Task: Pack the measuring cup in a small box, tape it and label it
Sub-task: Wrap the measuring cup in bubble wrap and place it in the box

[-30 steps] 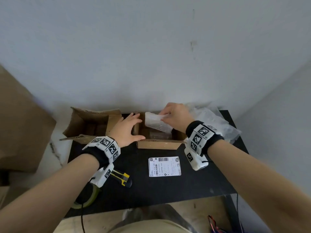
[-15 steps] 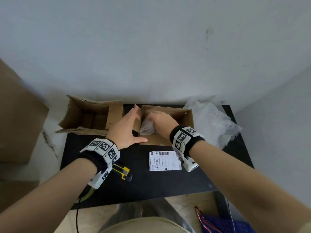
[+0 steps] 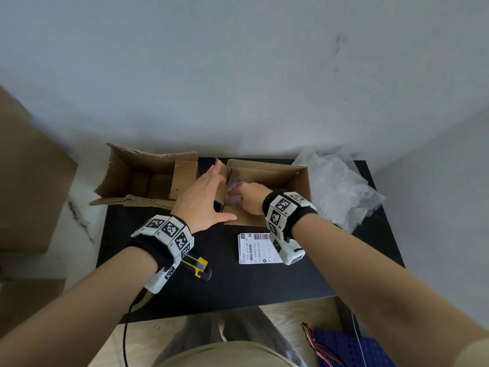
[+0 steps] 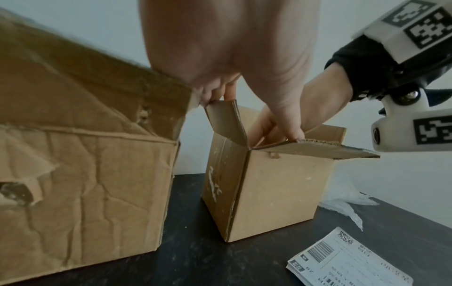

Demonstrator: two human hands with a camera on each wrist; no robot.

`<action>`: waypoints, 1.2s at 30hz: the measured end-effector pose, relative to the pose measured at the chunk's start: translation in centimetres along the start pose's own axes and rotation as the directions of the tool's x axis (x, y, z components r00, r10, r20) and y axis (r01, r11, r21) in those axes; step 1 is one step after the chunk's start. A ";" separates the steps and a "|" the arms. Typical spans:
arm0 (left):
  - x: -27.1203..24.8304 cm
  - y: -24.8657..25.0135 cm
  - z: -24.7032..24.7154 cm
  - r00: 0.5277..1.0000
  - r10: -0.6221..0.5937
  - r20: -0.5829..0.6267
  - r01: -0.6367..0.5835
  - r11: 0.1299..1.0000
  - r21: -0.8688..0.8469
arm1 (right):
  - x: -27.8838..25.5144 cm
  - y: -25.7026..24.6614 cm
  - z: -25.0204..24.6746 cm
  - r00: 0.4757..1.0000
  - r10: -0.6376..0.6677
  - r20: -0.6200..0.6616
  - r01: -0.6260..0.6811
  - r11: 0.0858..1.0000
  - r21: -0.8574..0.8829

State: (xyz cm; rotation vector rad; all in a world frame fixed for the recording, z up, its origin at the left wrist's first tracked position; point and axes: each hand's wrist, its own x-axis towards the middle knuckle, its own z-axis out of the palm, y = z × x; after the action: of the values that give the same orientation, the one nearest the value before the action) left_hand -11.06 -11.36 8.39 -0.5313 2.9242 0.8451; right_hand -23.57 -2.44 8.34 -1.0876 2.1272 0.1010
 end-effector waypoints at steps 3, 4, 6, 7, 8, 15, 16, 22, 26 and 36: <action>0.2 -0.2 0.2 1.000 0.013 0.010 -0.013 0.999 0.035 | 0.7 0.6 0.8 0.998 0.012 0.053 -0.008 0.997 -0.078; 0.3 -0.2 0.4 1.000 0.023 0.019 -0.024 0.998 0.054 | 0.6 0.8 0.9 0.998 0.005 0.065 0.001 0.996 -0.091; 0.4 -0.5 0.6 0.999 0.029 0.037 -0.032 0.997 0.071 | 0.9 0.9 0.9 0.998 0.003 0.066 0.003 0.996 -0.089; 0.4 -0.6 0.6 0.999 0.028 0.043 -0.031 0.997 0.075 | 1.0 0.8 0.8 0.998 0.007 0.061 -0.002 0.996 -0.084; 0.5 -0.6 0.6 0.999 0.027 0.046 -0.030 0.996 0.080 | 1.1 0.5 0.6 0.998 0.012 0.055 -0.008 0.997 -0.079; 0.7 0.0 -0.3 0.990 0.061 0.124 -0.075 0.991 0.112 | -1.6 1.7 1.0 0.983 0.036 -0.179 -0.053 0.994 -0.092; 0.7 0.2 -0.5 0.990 0.061 0.125 -0.076 0.990 0.120 | -2.2 2.0 1.1 0.972 0.040 -0.231 -0.064 0.993 -0.099; 1.2 2.5 -0.8 0.995 0.097 0.020 -0.099 0.947 0.306 | -6.3 4.0 1.4 0.893 0.023 -0.449 -0.078 0.991 -0.105; 2.1 5.5 -0.5 0.979 0.199 -0.046 -0.173 0.928 0.331 | -8.4 6.2 1.0 0.827 0.088 -0.555 -0.115 0.993 -0.014; 6.0 17.7 4.4 0.944 0.324 -0.068 -0.291 0.910 0.297 | -13.4 17.3 0.3 0.787 0.185 -0.588 -0.202 0.979 0.038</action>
State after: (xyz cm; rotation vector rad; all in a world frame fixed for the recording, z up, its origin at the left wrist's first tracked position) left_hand -22.89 3.08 12.83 -0.1000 3.2105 0.4080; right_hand -31.01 17.69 12.51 -0.9945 2.8066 -0.1352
